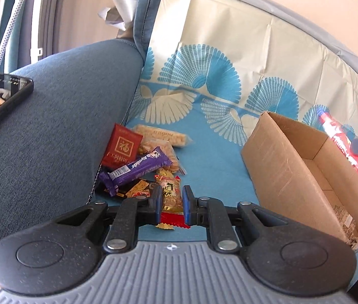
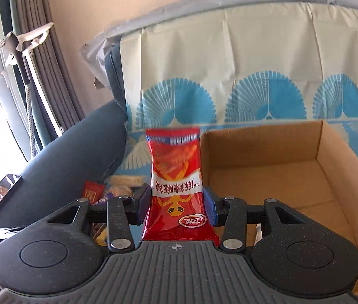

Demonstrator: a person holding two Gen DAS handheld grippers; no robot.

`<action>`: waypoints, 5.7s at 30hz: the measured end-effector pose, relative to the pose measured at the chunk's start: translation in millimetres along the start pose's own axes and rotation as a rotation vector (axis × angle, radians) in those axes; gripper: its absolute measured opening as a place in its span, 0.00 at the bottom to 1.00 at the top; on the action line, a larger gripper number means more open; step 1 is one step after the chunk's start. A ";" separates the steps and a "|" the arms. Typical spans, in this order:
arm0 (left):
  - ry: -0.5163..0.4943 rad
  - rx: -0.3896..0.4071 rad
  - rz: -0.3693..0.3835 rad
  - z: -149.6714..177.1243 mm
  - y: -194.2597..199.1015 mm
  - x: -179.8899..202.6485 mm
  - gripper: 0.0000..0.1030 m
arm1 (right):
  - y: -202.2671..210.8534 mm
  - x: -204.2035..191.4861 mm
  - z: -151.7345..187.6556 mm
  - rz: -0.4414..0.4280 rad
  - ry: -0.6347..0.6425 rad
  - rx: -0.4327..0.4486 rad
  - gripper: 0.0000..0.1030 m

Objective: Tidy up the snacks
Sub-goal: 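Carry the red-gold bar and red packet over the cardboard box with both grippers, then open the right gripper over the box while left gripper opens, dropping both snacks, then move both open grippers back toward the snack pile, then grasp the purple Alpenliebe bar with left gripper while right gripper grasps the yellow wafer bar, then lift the purple bar with left gripper while right gripper lifts the yellow bar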

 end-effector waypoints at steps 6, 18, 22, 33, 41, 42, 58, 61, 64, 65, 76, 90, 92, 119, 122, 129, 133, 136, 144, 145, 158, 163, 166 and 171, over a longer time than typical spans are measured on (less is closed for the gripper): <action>0.003 0.004 -0.005 -0.5 -1.0 -0.3 0.17 | 1.6 13.8 -0.1 -0.012 -0.053 -0.002 0.26; -0.009 -0.007 0.006 -3.1 -5.4 1.1 0.17 | 0.5 26.0 -3.4 0.065 -0.076 0.022 0.27; -0.043 0.005 0.038 -8.4 3.0 12.3 0.17 | 0.5 47.2 -3.1 0.084 -0.154 0.007 0.40; -0.307 0.113 0.175 -14.3 39.2 104.9 0.17 | 18.2 65.9 1.0 0.182 -0.131 0.039 0.61; -0.441 0.138 0.291 -2.2 30.9 176.7 0.17 | 32.4 87.5 5.0 0.258 -0.129 0.075 0.61; -0.445 0.132 0.306 -0.9 27.5 183.2 0.17 | 33.8 89.9 5.3 0.268 -0.129 0.082 0.61; -0.530 0.044 0.428 17.0 -16.7 245.4 0.38 | 42.3 106.5 10.1 0.347 -0.093 0.154 0.68; -0.531 0.074 0.432 16.8 -14.3 244.3 0.40 | 37.9 102.8 9.0 0.349 -0.082 0.147 0.68; -0.521 0.107 0.420 14.3 -12.6 239.9 0.40 | 34.4 98.6 8.2 0.343 -0.076 0.142 0.68; -0.518 0.119 0.413 13.5 -12.5 237.8 0.40 | 33.3 97.5 7.6 0.340 -0.075 0.141 0.68; -0.453 0.150 0.331 -2.7 -10.1 200.1 0.39 | 19.5 64.8 5.9 0.309 -0.039 0.130 0.68; -0.338 0.108 0.299 -29.2 22.5 136.2 0.19 | -5.4 2.1 11.0 0.188 -0.019 0.110 0.50; -0.358 0.099 0.253 -39.4 26.0 126.6 0.15 | -6.8 -6.4 11.3 0.163 -0.021 0.116 0.46; 0.181 -0.040 0.078 -90.4 -34.2 -12.5 0.15 | -105.3 -114.1 50.0 -0.015 0.208 -0.104 0.42; 0.177 -0.089 0.031 -88.0 -47.6 -17.0 0.15 | -120.6 -120.8 52.8 -0.031 0.216 -0.136 0.42; 0.142 -0.151 -0.008 -84.4 -69.7 -14.4 0.25 | -162.7 -129.9 58.4 -0.040 0.213 -0.212 0.50; 0.103 -0.173 -0.038 -83.9 -80.1 -8.0 0.36 | -186.6 -132.0 61.6 -0.024 0.212 -0.239 0.67; 0.101 -0.190 -0.068 -83.7 -86.3 -10.0 0.44 | -202.1 -133.4 64.2 -0.058 0.204 -0.283 0.73; 0.101 -0.202 -0.080 -83.7 -91.5 -13.1 0.44 | -233.1 -142.7 74.8 -0.089 0.250 -0.366 0.74; 0.102 -0.201 -0.079 -83.7 -91.6 -13.3 0.44 | -236.2 -143.0 76.6 -0.087 0.259 -0.378 0.72; 0.116 -0.197 -0.076 -83.0 -89.5 -12.0 0.44 | -218.6 -131.1 76.1 -0.038 0.260 -0.357 0.12; 0.124 -0.195 -0.069 -81.6 -85.7 -11.8 0.44 | -209.5 -120.6 76.4 0.045 0.288 -0.399 0.11; 0.132 -0.193 -0.053 -82.3 -84.3 -14.1 0.43 | -199.6 -114.7 77.1 0.076 0.286 -0.430 0.11; 0.131 -0.198 -0.051 -80.3 -82.4 -12.5 0.43 | -176.7 -107.0 84.4 0.086 0.276 -0.489 0.12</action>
Point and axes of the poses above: each gripper's, at about its wrist camera, not at the fingertips, and y roughly against the way its jaws point, x to its right, z to its underside, the point moved 3 cm from there along -y, roughly the way its jaws point, and after that the axes turned 11 degrees about -x, right-handed, at the moved point
